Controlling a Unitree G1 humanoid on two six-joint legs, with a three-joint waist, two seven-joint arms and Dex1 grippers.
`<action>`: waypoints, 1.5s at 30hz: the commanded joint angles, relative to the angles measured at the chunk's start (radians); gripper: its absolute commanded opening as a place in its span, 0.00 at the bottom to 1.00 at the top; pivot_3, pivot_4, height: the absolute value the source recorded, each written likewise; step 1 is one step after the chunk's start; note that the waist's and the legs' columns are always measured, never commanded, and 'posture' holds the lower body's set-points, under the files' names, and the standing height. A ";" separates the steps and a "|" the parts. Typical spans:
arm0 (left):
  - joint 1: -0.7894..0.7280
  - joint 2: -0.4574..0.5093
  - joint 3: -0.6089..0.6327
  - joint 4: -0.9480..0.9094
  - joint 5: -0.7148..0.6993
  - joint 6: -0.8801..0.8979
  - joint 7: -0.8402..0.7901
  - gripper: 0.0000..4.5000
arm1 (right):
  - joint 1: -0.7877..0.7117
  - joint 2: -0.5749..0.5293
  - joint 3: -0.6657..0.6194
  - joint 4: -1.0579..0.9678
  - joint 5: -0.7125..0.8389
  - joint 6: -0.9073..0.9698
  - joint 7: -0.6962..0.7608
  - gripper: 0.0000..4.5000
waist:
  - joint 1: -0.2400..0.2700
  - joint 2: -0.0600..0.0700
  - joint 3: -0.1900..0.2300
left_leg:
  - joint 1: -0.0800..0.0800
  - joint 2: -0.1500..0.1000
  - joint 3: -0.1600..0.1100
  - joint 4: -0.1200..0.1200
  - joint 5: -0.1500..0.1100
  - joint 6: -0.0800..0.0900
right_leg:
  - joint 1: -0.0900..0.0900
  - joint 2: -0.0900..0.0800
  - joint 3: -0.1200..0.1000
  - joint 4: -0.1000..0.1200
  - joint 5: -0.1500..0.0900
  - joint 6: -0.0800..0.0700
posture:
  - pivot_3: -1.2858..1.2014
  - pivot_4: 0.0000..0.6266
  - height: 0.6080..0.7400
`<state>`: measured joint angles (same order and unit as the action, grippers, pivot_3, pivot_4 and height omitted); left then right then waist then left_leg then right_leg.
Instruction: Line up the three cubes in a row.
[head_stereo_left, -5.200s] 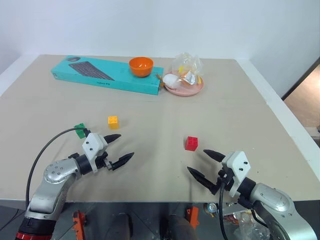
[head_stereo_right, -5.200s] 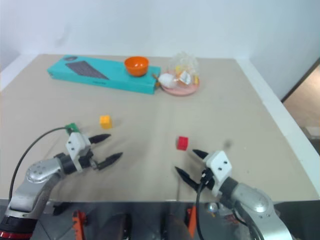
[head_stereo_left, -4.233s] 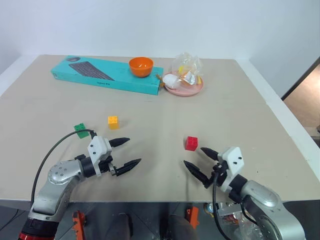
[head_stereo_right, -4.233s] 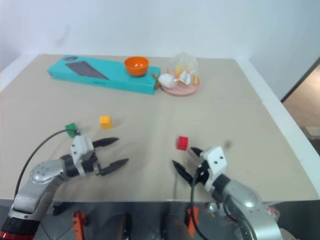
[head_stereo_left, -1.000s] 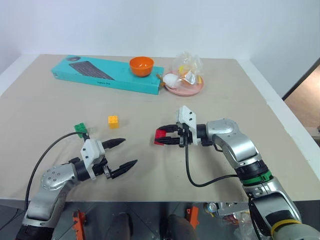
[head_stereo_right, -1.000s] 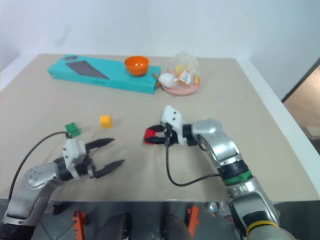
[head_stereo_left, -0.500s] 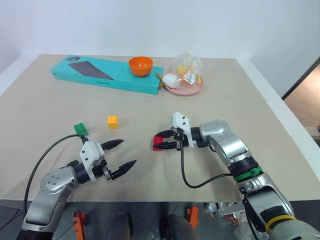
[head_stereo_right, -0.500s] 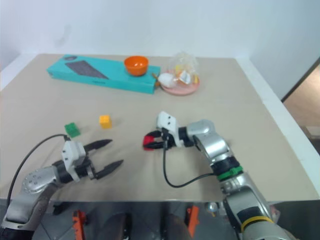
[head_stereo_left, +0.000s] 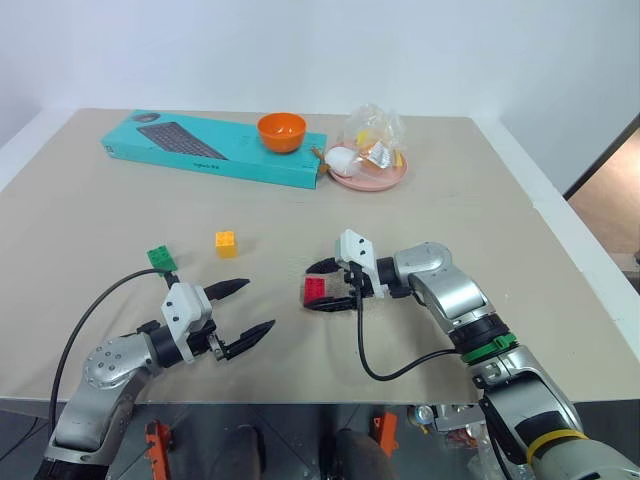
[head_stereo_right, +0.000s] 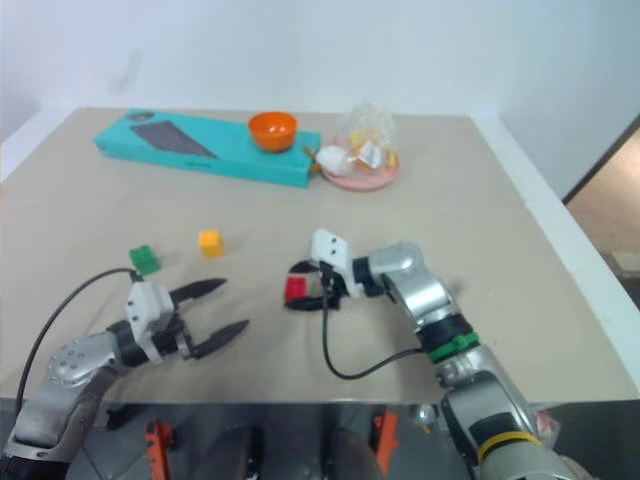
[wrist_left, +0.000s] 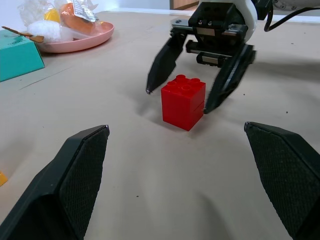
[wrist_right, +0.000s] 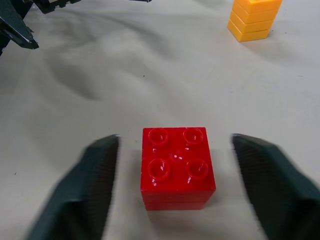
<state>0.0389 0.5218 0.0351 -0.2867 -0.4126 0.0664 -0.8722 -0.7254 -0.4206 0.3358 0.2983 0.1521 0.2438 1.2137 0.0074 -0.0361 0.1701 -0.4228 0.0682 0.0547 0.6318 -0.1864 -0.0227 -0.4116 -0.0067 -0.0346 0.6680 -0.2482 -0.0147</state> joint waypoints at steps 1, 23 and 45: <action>-0.007 -0.009 0.017 -0.018 -0.003 0.005 0.032 1.00 | -0.007 -0.017 -0.061 -0.090 0.029 0.013 -0.021 0.99 | 0.000 0.001 0.000 | 0.000 0.000 0.000 0.000 0.000 0.000 | 0.000 0.000 0.000 0.000 0.000 0.000 | 0.52 0.24 1.00; 0.005 -0.223 0.311 -0.069 0.225 0.088 0.752 1.00 | 0.183 -0.031 -0.208 -0.518 0.149 0.174 -0.294 0.99 | 0.000 0.001 0.001 | 0.000 0.000 0.000 0.000 0.000 0.000 | 0.001 -0.002 0.000 0.000 0.001 0.001 | 0.52 0.24 1.00; -0.196 -0.389 0.243 0.062 0.273 0.291 0.970 1.00 | 0.124 -0.029 -0.215 -0.418 0.117 0.099 -0.323 0.99 | 0.000 0.000 0.001 | -0.001 -0.001 0.000 0.002 0.000 0.000 | 0.001 0.000 0.000 0.000 0.002 0.002 | 0.52 0.24 1.00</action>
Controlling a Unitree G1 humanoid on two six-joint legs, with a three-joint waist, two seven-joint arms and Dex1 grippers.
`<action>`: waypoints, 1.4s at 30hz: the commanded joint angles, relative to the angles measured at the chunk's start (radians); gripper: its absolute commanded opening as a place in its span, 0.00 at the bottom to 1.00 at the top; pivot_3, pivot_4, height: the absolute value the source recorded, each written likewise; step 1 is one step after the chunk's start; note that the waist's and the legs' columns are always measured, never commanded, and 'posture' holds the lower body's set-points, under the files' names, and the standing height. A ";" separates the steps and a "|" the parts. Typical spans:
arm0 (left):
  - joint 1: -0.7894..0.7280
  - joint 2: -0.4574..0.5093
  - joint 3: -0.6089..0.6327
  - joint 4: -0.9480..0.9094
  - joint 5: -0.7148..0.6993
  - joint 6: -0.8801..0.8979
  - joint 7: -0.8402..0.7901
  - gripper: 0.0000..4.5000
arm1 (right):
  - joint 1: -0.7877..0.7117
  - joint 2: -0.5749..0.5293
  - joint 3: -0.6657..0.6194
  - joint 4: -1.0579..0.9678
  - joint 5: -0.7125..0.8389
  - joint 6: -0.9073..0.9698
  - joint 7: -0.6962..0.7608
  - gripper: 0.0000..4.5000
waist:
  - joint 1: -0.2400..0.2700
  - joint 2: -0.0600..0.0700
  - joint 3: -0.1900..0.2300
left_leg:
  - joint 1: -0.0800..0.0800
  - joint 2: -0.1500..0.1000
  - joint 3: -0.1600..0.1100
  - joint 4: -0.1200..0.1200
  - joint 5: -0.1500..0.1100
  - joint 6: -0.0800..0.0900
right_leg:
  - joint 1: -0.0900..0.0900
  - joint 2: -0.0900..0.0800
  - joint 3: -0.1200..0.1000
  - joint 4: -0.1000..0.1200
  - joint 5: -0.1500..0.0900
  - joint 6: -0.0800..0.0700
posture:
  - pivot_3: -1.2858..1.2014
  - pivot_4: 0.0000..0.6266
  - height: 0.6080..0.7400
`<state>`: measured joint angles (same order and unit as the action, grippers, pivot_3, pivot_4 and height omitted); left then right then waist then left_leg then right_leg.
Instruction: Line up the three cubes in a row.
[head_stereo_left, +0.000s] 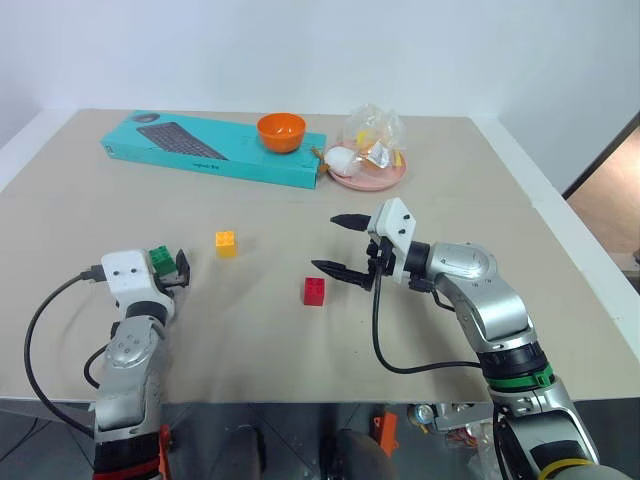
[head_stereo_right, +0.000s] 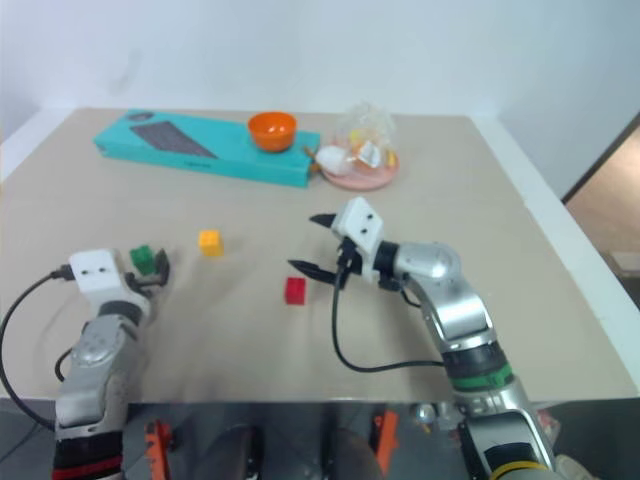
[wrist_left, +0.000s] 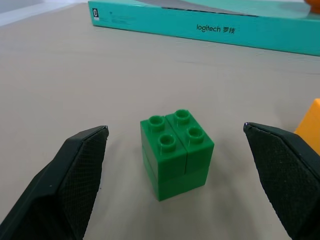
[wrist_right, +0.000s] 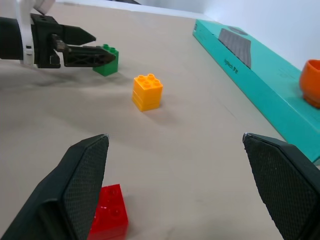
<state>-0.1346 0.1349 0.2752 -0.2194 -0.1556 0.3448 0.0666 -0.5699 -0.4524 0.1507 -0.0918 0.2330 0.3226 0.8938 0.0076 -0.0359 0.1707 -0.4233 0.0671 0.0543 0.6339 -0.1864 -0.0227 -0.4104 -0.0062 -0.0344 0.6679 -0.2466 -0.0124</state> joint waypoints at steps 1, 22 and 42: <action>-0.030 -0.008 0.005 0.002 0.017 0.016 0.042 1.00 | -0.034 0.003 -0.034 -0.037 0.058 0.048 0.004 0.99 | 0.000 0.000 0.000 | 0.000 0.000 0.000 0.000 0.000 0.000 | 0.000 0.000 0.000 0.000 0.000 0.000 | 0.52 0.24 1.00; -0.095 -0.045 0.026 0.048 0.021 0.054 0.133 0.29 | -0.098 0.019 0.087 0.028 0.075 -0.007 0.168 1.00 | 0.000 0.000 0.000 | -0.001 -0.001 -0.001 0.000 0.000 0.000 | 0.000 0.000 0.000 0.000 0.000 0.001 | 0.52 0.24 1.00; 0.081 0.356 -0.128 0.045 -0.162 -0.168 -0.715 0.29 | -0.067 -0.007 0.059 -0.019 0.077 -0.006 0.180 1.00 | 0.000 0.000 0.000 | -0.001 0.001 0.000 -0.001 0.000 0.000 | -0.002 -0.003 0.000 0.000 0.000 -0.001 | 0.52 0.24 1.00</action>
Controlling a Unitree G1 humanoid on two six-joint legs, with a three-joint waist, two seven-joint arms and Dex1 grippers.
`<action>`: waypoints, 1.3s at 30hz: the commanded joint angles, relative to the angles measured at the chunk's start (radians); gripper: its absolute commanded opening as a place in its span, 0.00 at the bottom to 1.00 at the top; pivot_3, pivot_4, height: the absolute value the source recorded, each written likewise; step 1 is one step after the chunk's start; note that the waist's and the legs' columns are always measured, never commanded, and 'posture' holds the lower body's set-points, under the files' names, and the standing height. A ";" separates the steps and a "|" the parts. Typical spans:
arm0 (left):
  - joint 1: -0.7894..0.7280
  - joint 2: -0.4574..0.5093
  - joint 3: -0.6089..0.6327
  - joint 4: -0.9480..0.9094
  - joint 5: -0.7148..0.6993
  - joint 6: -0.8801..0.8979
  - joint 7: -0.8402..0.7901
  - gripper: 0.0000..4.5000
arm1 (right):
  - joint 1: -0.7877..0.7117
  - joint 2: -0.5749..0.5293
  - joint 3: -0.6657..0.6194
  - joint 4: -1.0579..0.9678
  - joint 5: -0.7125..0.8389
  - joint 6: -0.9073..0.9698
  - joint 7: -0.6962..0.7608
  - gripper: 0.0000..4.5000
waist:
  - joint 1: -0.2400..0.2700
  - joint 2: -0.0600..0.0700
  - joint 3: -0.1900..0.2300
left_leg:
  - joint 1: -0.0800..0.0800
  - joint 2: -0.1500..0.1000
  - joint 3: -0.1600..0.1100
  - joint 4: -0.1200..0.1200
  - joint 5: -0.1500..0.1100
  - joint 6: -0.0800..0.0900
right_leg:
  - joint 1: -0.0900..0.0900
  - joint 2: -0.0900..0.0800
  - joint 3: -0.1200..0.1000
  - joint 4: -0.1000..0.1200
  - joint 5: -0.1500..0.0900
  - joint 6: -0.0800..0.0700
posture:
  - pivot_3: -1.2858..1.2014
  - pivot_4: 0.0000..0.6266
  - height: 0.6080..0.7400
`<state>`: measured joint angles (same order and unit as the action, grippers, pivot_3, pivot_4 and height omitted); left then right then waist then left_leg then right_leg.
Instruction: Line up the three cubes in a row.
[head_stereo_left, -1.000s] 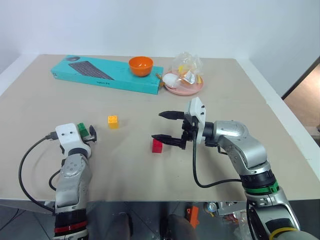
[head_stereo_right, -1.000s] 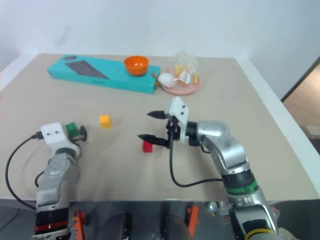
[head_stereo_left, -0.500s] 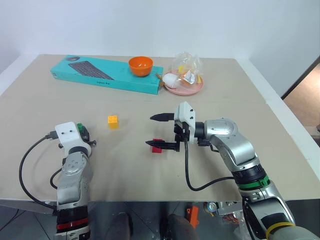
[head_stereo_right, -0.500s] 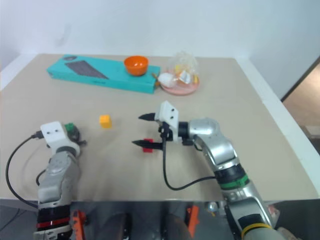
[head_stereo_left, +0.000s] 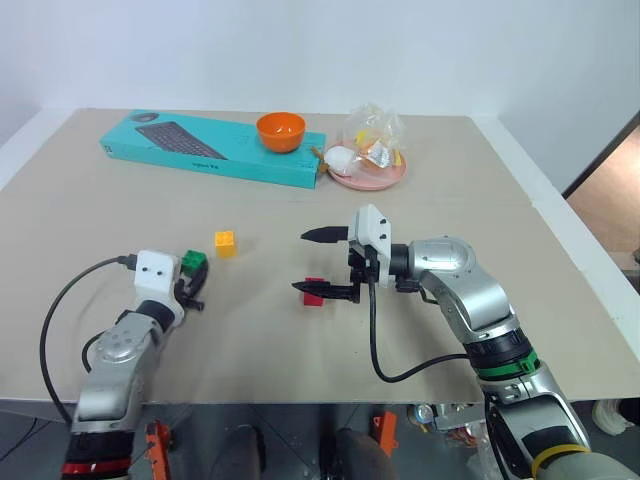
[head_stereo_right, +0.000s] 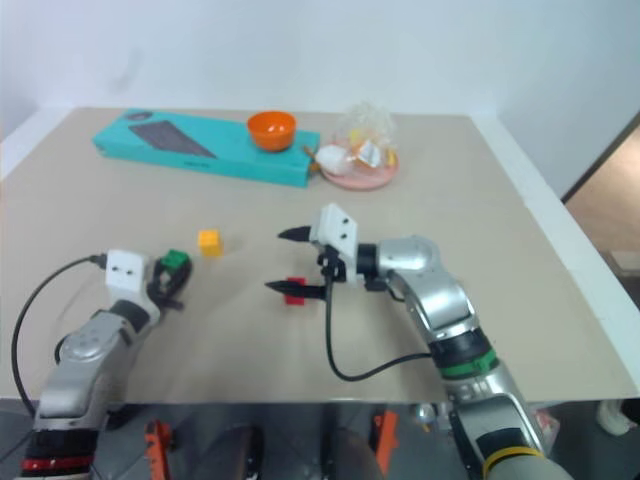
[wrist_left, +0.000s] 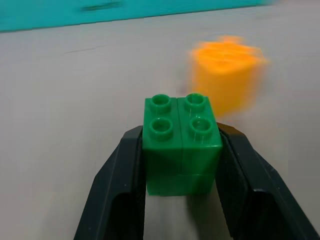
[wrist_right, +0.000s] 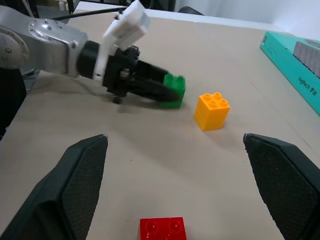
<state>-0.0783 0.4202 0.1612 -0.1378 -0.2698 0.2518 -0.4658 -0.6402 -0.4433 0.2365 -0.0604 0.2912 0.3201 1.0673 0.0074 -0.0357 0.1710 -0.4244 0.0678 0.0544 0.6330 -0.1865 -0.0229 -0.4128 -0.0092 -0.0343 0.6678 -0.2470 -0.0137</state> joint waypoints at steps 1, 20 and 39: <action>0.039 0.110 -0.030 -0.034 -0.059 -0.097 -0.264 0.29 | 0.007 -0.021 -0.028 -0.056 0.019 -0.002 0.006 1.00 | 0.000 0.000 0.000 | 0.000 0.000 0.000 0.000 0.000 0.000 | 0.000 0.000 0.000 0.000 0.000 -0.001 | 0.52 0.24 1.00; -0.385 0.123 -0.267 0.411 -0.047 -0.332 -0.821 0.29 | 0.089 -0.109 -0.067 -0.161 0.037 0.062 -0.034 1.00 | -0.001 0.002 0.001 | -0.006 0.000 0.007 0.000 0.000 0.000 | -0.008 0.006 0.001 0.002 0.000 0.000 | 0.52 0.24 1.00; -0.507 0.115 -0.284 0.641 0.028 -0.464 -0.928 0.29 | 0.119 -0.138 -0.078 -0.185 0.041 0.081 -0.070 1.00 | 0.000 0.002 0.001 | -0.006 0.000 0.010 0.002 0.000 0.000 | -0.009 0.005 0.001 0.004 0.000 0.001 | 0.52 0.24 1.00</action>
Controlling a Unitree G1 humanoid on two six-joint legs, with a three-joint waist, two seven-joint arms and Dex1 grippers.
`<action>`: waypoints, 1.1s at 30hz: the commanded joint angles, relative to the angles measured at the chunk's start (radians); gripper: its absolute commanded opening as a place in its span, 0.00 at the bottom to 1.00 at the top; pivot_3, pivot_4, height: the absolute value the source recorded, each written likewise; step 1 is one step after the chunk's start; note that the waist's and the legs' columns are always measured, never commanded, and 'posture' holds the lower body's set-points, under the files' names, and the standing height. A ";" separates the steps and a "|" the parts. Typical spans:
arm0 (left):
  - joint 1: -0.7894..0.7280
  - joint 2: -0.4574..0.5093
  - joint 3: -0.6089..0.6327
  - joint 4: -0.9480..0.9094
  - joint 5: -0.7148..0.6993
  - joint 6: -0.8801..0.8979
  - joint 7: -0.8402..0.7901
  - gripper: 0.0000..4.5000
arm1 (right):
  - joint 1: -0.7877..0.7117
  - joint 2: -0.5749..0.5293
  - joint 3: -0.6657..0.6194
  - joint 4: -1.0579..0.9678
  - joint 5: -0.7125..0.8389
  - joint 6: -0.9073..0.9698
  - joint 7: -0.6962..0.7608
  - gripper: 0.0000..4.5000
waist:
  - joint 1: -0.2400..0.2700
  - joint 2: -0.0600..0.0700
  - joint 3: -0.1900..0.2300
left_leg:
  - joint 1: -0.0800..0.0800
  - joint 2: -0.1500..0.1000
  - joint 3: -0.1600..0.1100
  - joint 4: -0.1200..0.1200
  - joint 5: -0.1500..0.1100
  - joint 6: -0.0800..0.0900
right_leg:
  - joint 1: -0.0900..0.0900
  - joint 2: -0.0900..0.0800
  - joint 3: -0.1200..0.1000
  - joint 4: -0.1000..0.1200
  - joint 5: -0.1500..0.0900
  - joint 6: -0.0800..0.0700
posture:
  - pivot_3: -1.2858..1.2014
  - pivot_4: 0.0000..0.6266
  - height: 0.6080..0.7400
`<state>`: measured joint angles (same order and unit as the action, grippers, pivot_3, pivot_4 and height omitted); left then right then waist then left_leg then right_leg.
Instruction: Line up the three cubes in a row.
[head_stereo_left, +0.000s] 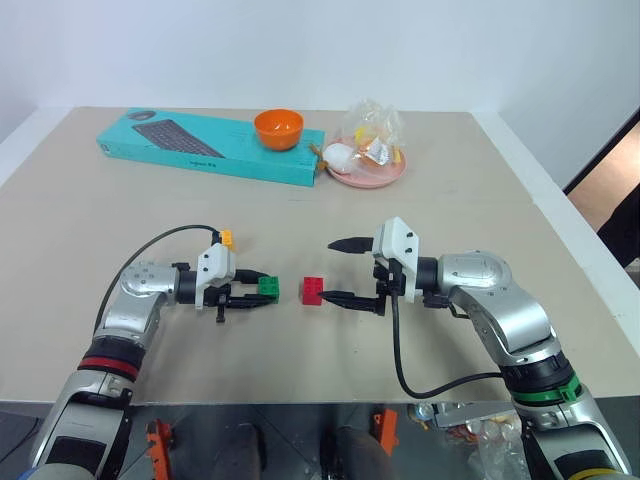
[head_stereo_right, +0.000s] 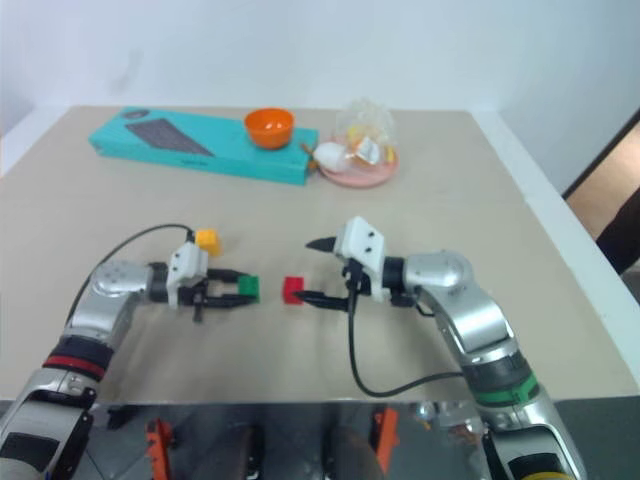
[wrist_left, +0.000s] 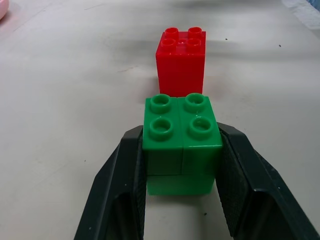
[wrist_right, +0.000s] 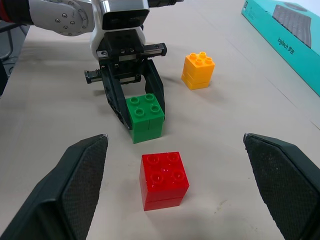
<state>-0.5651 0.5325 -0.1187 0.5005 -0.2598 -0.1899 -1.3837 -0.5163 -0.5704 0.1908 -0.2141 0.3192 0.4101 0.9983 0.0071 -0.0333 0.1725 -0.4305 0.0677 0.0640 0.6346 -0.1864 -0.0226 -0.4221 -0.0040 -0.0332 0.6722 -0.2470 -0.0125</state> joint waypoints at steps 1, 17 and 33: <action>-0.021 0.004 -0.007 0.006 0.022 -0.023 -0.012 0.29 | -0.005 -0.011 -0.032 -0.031 0.014 -0.008 -0.001 1.00 | 0.000 0.000 0.000 | 0.000 0.000 0.000 0.000 0.000 0.000 | 0.000 0.000 0.000 0.000 0.000 0.000 | 0.52 0.24 1.00; 0.004 0.063 0.043 -0.088 0.011 0.041 0.023 1.00 | -0.011 -0.005 -0.029 -0.019 0.014 -0.013 0.002 1.00 | 0.000 0.000 0.000 | 0.001 0.000 0.000 0.003 0.000 0.000 | -0.001 0.000 0.001 0.007 0.000 0.000 | 0.52 0.24 1.00; 0.393 -0.027 0.377 -0.659 -0.109 0.381 0.673 1.00 | 0.002 -0.029 -0.043 0.008 0.024 -0.037 0.037 1.00 | 0.001 0.000 0.000 | 0.003 0.000 0.000 0.003 0.001 0.001 | -0.001 -0.003 0.006 0.008 0.000 0.000 | 0.52 0.24 1.00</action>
<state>-0.1753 0.5245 0.2269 -0.1162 -0.3872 0.1937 -0.8228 -0.5060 -0.5893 0.1844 -0.2010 0.3305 0.3892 1.0266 0.0081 -0.0335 0.1726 -0.4264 0.0679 0.0635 0.6378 -0.1849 -0.0212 -0.4213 -0.0081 -0.0267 0.6808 -0.2473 -0.0117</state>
